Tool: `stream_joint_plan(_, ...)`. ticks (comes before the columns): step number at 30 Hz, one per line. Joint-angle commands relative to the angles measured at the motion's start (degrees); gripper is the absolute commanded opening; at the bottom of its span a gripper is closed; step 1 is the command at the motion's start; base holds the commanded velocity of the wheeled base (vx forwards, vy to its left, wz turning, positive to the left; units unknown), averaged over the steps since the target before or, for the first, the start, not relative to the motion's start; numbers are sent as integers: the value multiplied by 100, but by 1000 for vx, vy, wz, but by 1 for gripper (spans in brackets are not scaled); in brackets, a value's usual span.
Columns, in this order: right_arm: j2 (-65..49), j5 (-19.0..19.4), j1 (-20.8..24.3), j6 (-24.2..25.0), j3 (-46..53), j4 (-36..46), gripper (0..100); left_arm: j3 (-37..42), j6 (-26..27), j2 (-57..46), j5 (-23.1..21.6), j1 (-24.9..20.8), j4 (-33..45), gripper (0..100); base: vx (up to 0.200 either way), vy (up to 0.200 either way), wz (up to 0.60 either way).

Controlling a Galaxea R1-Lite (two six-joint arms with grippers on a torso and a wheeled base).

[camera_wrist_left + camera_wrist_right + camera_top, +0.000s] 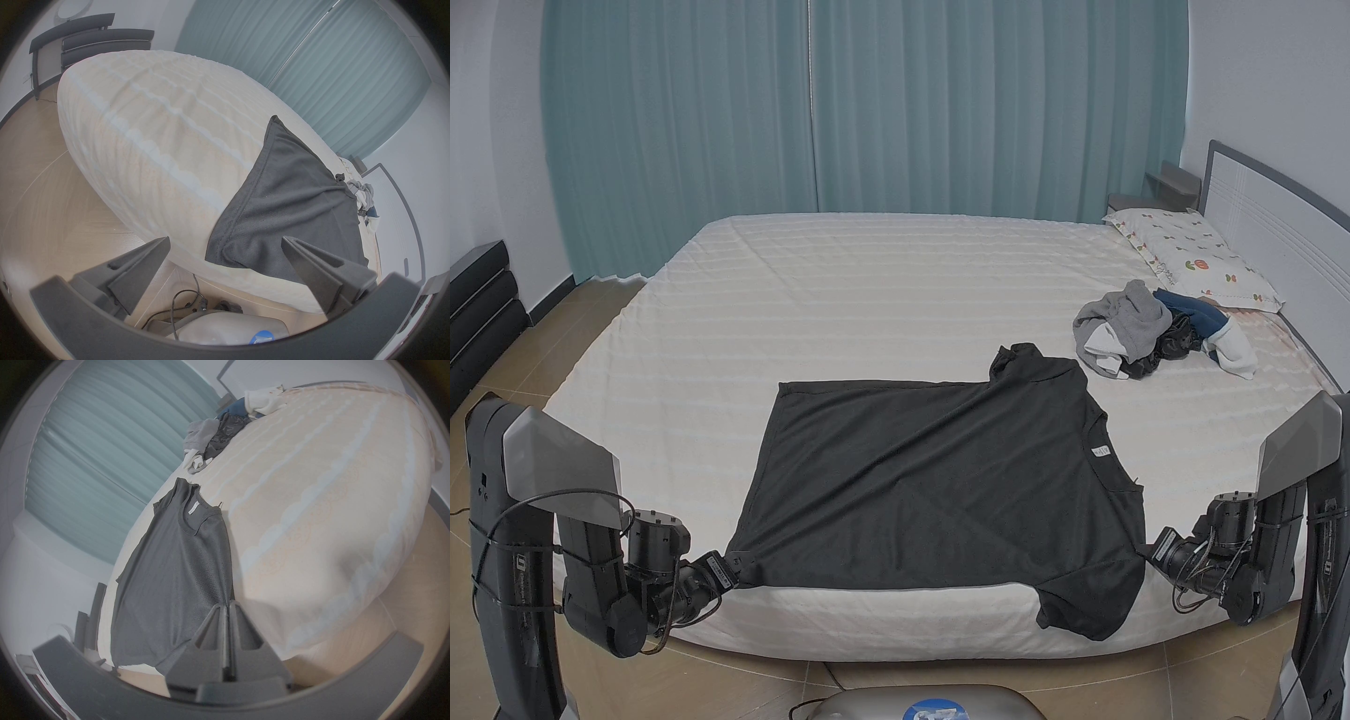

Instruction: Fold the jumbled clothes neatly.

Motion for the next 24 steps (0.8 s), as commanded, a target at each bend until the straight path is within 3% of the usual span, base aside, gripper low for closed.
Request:
stream_joint_plan(1,-67,-5,-2,-215,34,93,0,-89,9,21,1,-12,5,100,0,0,0)
stream_joint_plan(4,-225,-31,25,-461,69,322,0,17,-35,21,-7,-3,-48,100,0,0,0)
stream_joint_plan(9,-655,-49,-37,-461,245,629,0,17,-132,21,1,-12,-48,100,0,0,0)
stream_joint_plan(17,-374,-49,-55,-250,605,198,0,263,-422,-49,-7,-12,-66,100,0,0,0)
stream_joint_plan(24,-260,-49,-72,-267,886,-39,0,772,-431,-14,-16,-3,-751,100,0,0,0)
